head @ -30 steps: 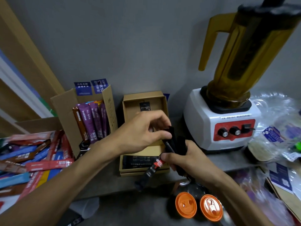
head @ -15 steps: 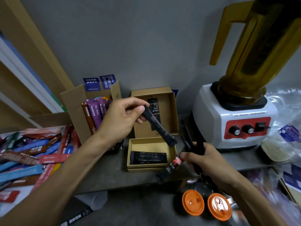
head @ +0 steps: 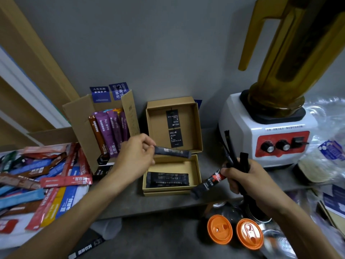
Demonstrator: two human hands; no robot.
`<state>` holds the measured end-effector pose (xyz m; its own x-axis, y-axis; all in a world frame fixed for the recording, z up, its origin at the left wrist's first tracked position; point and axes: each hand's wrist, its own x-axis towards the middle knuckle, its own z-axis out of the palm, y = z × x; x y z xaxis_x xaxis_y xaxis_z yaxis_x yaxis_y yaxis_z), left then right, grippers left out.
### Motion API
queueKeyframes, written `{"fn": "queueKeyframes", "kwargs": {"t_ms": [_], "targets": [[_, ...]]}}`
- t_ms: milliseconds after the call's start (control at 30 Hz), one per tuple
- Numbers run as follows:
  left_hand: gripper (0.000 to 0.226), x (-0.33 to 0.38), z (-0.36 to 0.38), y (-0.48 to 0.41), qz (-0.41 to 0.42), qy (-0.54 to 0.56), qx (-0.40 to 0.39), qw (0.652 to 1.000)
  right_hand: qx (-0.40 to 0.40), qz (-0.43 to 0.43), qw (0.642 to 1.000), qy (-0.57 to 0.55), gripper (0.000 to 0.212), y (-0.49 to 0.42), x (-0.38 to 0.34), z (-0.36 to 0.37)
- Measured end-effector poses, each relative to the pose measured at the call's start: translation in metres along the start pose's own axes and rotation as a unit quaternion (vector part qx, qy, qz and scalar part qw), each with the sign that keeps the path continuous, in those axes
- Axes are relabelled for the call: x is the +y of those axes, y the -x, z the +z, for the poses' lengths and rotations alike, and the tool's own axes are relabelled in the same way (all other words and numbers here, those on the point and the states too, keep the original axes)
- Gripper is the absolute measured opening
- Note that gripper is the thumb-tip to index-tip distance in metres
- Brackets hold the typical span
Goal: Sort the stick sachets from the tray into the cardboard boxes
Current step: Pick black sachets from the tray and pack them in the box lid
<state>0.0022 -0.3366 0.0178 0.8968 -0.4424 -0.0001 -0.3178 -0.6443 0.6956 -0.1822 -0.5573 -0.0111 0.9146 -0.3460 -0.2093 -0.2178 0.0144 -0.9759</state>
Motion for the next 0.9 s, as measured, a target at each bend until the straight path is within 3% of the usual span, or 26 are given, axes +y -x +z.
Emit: {"fn": "queueKeyframes", "kwargs": {"t_ms": [67, 133, 200, 300, 400, 667, 800, 900], "targets": [[0.005, -0.009, 0.008, 0.009, 0.042, -0.137, -0.019, 0.989, 0.001, 0.001, 1.0, 0.001, 0.011, 0.001, 0.0, -0.001], [0.014, -0.016, 0.015, 0.017, 0.1, -0.287, -0.022, 0.952, -0.001, 0.002, 1.0, -0.002, 0.013, 0.002, 0.0, -0.002], [0.023, -0.014, 0.02, 0.017, 0.166, -0.315, -0.033, 0.934, -0.001, 0.003, 1.0, 0.001, 0.016, 0.001, 0.003, -0.003], [0.031, -0.007, 0.033, 0.008, 0.278, -0.241, -0.136, 0.92, 0.002, 0.0, 1.0, 0.015, 0.019, -0.001, 0.005, -0.004], [0.038, -0.015, 0.042, -0.003, 0.294, -0.256, -0.212, 0.896, 0.002, 0.002, 1.0, 0.019, 0.02, -0.003, 0.004, -0.001], [0.027, -0.029, 0.027, 0.004, 0.309, -0.28, -0.202, 0.886, -0.061, 0.03, 0.997, 0.034, 0.014, -0.011, -0.004, 0.016], [0.024, -0.001, 0.014, 0.003, 0.265, -0.186, -0.138, 0.936, -0.158, 0.023, 0.987, -0.011, 0.013, -0.016, -0.012, 0.021], [0.027, 0.033, 0.002, -0.003, 0.215, 0.024, -0.124, 0.968, -0.268, 0.025, 0.961, -0.066, 0.024, -0.021, -0.013, 0.025]]}}
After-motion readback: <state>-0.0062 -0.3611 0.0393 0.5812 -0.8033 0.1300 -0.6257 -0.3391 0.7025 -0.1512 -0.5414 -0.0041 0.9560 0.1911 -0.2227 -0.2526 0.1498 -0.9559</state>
